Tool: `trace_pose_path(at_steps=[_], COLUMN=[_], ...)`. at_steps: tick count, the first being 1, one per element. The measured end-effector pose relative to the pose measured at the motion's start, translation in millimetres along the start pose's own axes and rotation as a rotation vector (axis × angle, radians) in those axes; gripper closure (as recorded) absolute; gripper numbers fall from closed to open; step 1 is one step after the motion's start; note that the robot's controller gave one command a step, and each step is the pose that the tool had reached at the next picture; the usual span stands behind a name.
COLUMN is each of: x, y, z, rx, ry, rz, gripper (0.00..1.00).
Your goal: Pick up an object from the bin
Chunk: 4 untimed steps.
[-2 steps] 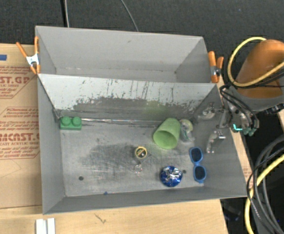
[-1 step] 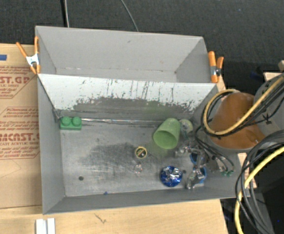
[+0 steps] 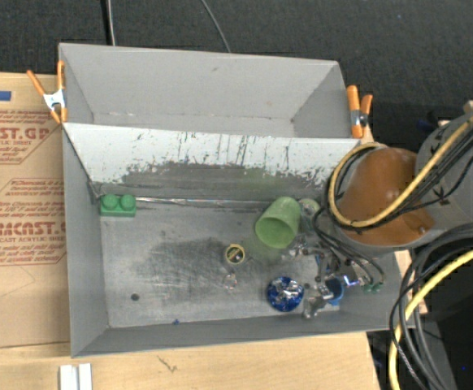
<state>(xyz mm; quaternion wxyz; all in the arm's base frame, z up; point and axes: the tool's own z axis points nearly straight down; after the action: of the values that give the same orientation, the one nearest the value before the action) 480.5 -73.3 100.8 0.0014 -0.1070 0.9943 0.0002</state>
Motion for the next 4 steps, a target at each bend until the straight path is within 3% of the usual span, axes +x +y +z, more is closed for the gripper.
trace_pose_path(at_steps=[1,2,3,4], x=[-6.9,-3.3,-4.1,-8.2], y=[-1.3,-5.9,-5.3,-6.7], z=[1.4,27.8,26.3,24.1], rx=[0.0,-0.001,0.0,0.003], ry=[0.002,-0.003,0.001,-0.014], rz=[0.239,0.399,0.398,0.398], gripper=[0.0,0.0,0.0,1.0])
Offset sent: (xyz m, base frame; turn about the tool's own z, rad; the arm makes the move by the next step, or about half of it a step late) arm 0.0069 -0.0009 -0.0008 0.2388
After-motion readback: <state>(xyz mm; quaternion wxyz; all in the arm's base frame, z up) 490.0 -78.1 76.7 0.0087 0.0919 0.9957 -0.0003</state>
